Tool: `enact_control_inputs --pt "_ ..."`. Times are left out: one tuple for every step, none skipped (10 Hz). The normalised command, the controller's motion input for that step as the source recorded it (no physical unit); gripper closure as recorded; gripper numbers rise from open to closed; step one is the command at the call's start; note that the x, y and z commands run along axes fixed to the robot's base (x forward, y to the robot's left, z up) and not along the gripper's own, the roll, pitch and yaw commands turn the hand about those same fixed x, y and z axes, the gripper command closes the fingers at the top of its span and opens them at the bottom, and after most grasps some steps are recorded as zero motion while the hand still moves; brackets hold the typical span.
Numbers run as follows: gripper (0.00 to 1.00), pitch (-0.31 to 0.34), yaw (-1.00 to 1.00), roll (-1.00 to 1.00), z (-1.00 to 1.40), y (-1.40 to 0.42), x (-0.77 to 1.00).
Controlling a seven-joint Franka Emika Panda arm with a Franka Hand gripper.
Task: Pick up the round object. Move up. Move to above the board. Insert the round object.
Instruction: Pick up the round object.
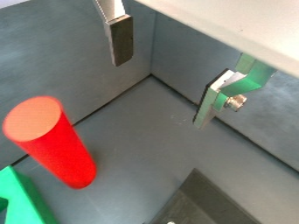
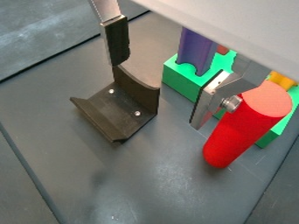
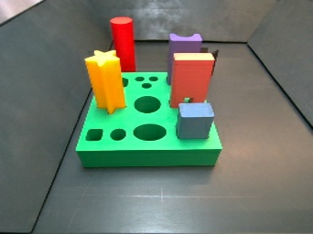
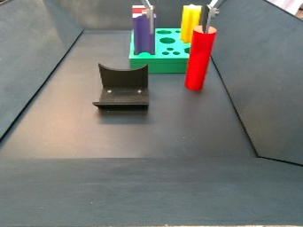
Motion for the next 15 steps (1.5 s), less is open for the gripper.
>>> enact_control_inputs --pt "0.0 -0.183 0.21 0.21 0.0 -0.68 -0.4" --pt "0.0 -0.193 0.2 0.18 0.0 -0.63 -0.45" --pt "0.0 -0.18 0.13 0.1 -0.06 -0.4 -0.45" --pt "0.0 -0.136 0.03 0.01 -0.07 -0.14 -0.27" --pt "0.0 -0.067 0.0 0.0 -0.07 -0.03 -0.01" --pt "0.0 -0.106 0.02 0.0 -0.09 -0.17 0.0" --pt "0.0 -0.156 0.13 0.06 -0.17 -0.41 -0.21" --pt "0.0 -0.164 0.01 0.1 0.0 -0.51 -0.47" --pt "0.0 -0.144 0.0 0.12 0.0 -0.41 -0.43" --pt "0.0 -0.144 0.0 0.1 0.0 -0.32 -0.41" --pt "0.0 -0.133 0.0 0.07 -0.07 -0.21 -0.31" --pt "0.0 -0.096 0.0 0.01 -0.26 -0.11 0.0" --pt "0.0 -0.096 0.02 0.0 -0.24 0.0 0.0" --pt "0.0 -0.086 0.03 0.0 -0.22 0.0 0.0" --pt "0.0 -0.104 0.05 0.0 -0.27 -0.05 0.0"
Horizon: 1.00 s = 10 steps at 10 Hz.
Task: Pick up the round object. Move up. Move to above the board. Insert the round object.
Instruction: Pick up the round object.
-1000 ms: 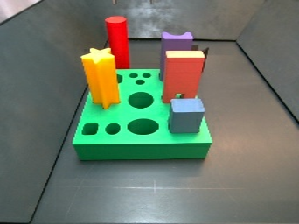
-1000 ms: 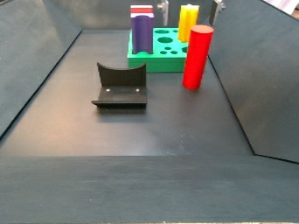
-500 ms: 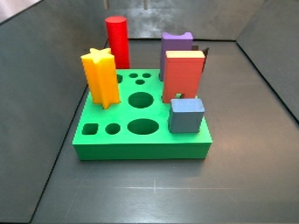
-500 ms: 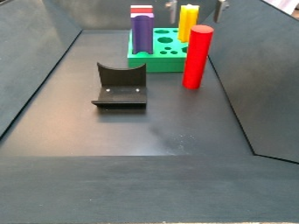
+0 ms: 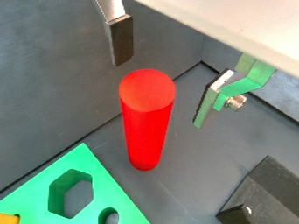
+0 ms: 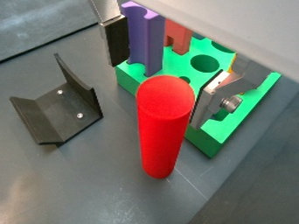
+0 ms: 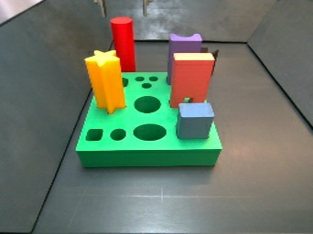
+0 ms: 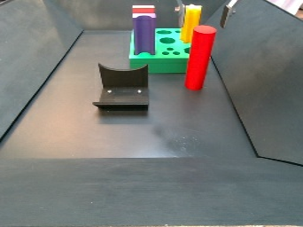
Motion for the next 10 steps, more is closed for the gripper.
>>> enact_control_inputs --pt "0.0 -0.124 0.11 0.0 -0.33 -0.07 -0.11" --pt "0.0 -0.126 0.11 0.01 -0.44 -0.09 -0.12" --pt "0.0 -0.116 0.1 0.0 -0.51 -0.07 -0.08" --pt "0.0 -0.067 0.09 0.0 -0.51 0.0 0.0" --pt "0.0 -0.021 0.06 0.01 -0.36 0.0 0.0" --pt "0.0 0.0 0.01 0.0 -0.16 0.0 0.0" --pt "0.0 -0.049 0.03 -0.02 0.0 0.02 -0.08" --pt "0.0 0.0 0.0 0.0 0.0 0.0 0.0" --pt "1.0 0.0 0.0 0.0 0.0 0.0 0.0" --pt "1.0 0.0 0.0 0.0 0.0 0.0 0.0"
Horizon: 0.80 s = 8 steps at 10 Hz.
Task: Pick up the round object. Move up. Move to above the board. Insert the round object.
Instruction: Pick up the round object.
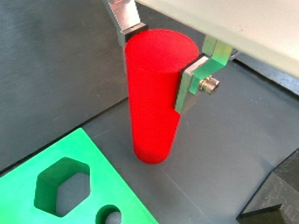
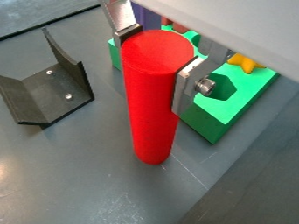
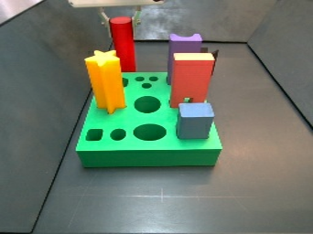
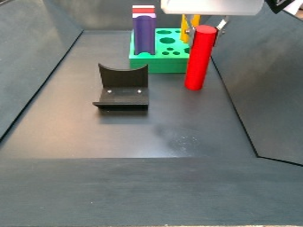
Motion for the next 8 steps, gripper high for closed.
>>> enact_control_inputs --pt "1.0 0.0 0.0 0.0 0.0 0.0 0.0" --pt "1.0 0.0 0.0 0.0 0.0 0.0 0.0" --pt "1.0 0.0 0.0 0.0 0.0 0.0 0.0" --pt "1.0 0.0 0.0 0.0 0.0 0.0 0.0" --pt "1.0 0.0 0.0 0.0 0.0 0.0 0.0" --pt "1.0 0.0 0.0 0.0 0.0 0.0 0.0" --pt "1.0 0.0 0.0 0.0 0.0 0.0 0.0" --pt "1.0 0.0 0.0 0.0 0.0 0.0 0.0"
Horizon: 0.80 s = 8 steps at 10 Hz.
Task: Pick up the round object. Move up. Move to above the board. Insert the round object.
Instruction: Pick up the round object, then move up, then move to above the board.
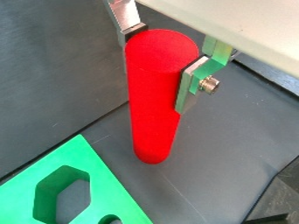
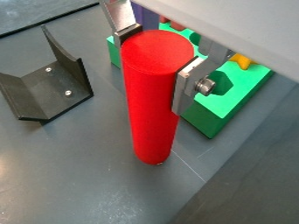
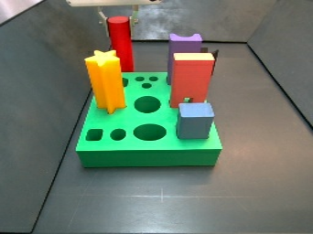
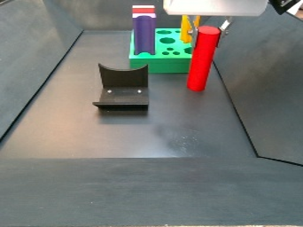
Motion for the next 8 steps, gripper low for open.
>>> enact_control_inputs --pt "1.0 0.0 0.0 0.0 0.0 0.0 0.0" --pt "1.0 0.0 0.0 0.0 0.83 0.0 0.0" --pt "1.0 0.05 -0.01 0.0 0.74 -0.01 -0.04" --pt "1.0 0.055 -0.01 0.0 0.67 -0.01 -0.04" --pt "1.0 0.057 -0.01 0.01 0.5 0.0 -0.02" --pt "1.0 0.063 -0.01 0.02 0.3 0.0 0.0" --pt "1.0 0.032 -0.19 -0.07 1.0 0.01 -0.08" --pt "1.0 0.032 -0.18 -0.06 1.0 0.01 -0.08"
